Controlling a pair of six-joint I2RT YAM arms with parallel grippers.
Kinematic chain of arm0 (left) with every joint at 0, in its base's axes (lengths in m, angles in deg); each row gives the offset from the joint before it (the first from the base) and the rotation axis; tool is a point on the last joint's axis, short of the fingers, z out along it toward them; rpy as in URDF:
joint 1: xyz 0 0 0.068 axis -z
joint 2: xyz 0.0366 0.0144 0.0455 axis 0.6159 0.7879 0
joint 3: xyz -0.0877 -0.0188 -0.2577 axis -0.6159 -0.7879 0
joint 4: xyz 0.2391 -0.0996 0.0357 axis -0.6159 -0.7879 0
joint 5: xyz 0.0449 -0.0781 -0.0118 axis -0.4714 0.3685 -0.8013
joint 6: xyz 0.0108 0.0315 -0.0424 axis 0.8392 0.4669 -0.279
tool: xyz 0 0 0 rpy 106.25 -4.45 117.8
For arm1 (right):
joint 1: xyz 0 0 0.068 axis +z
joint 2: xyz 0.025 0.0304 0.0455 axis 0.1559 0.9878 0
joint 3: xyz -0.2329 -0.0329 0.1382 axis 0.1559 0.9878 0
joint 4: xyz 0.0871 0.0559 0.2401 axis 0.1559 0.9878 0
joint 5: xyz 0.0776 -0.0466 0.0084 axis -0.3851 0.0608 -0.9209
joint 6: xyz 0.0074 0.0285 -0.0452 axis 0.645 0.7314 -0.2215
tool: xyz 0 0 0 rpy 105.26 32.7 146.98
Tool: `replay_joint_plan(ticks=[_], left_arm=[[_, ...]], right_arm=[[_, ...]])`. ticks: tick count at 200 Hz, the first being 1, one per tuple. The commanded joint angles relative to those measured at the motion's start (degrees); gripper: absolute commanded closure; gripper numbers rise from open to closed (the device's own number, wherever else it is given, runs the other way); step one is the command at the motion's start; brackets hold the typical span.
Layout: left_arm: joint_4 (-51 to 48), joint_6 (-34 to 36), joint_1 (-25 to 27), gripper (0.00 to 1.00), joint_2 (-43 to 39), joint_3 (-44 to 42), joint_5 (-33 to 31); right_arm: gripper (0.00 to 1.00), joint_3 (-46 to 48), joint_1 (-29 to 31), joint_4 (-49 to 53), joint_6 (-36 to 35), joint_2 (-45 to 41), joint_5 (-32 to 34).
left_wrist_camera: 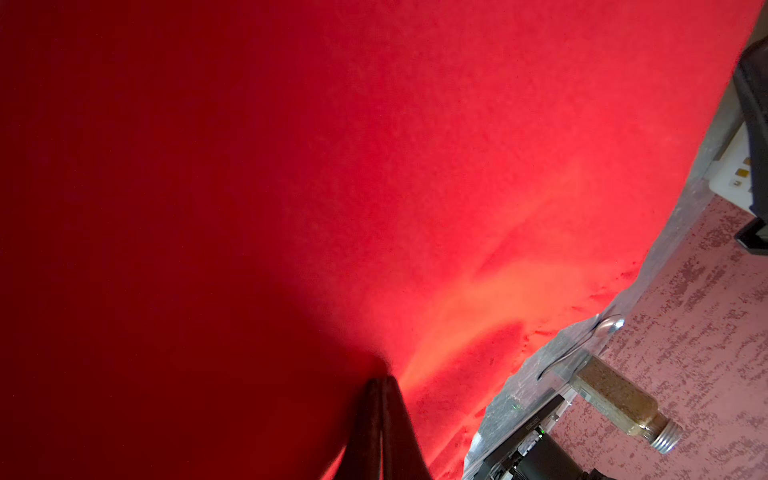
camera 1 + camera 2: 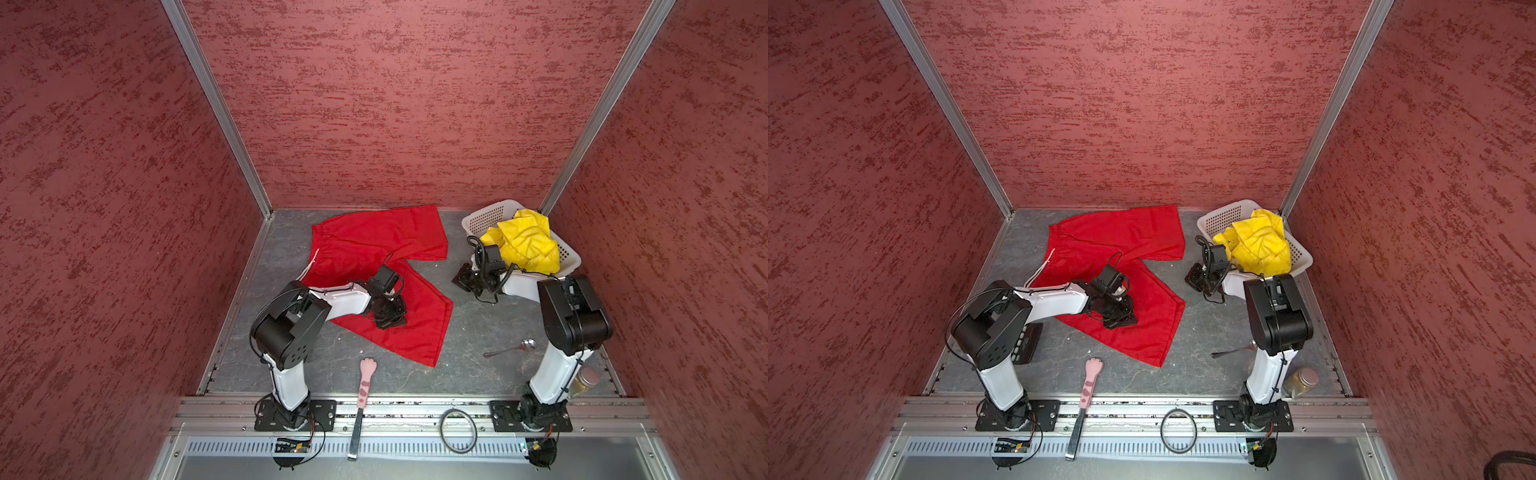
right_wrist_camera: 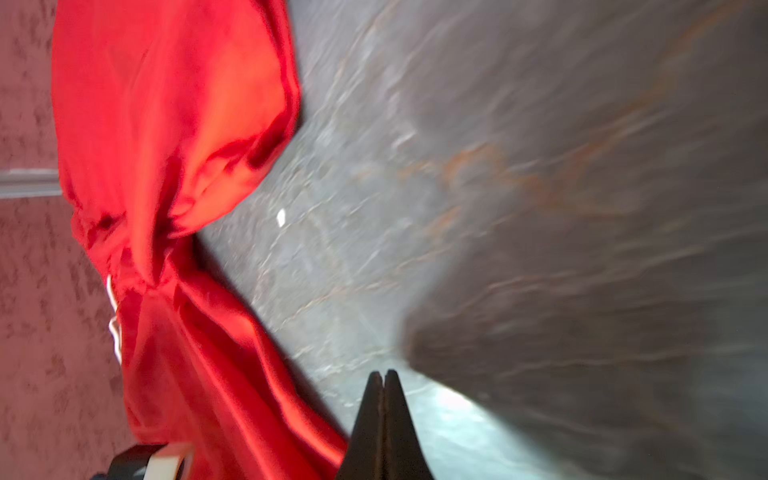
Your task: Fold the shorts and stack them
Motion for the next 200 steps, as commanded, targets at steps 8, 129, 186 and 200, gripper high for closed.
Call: replay_joint_plan(ticks=[8, 129, 186, 200], left_arm=[[-4.79, -0.09, 0.61, 0.93, 4.17, -2.78, -2.46], [-7.49, 1.19, 0.41, 0.93, 7.59, 0.58, -1.55], [-7.16, 1.55, -0.44, 0.93, 8.09, -0.05, -1.75], [-7.25, 1.82, -0.67, 0.93, 8.38, -0.14, -1.65]], right_arm=[[1.0, 0.39, -0.57, 1.12, -2.59, -4.85, 2.99], [0.49, 0.65, 12.89, 13.1, -19.12, -7.33, 8.77], [0.76, 1.48, 18.82, 7.24, -16.12, -7.28, -2.27], [0.9, 1.8, 20.58, 7.24, -16.19, -8.09, -3.94]])
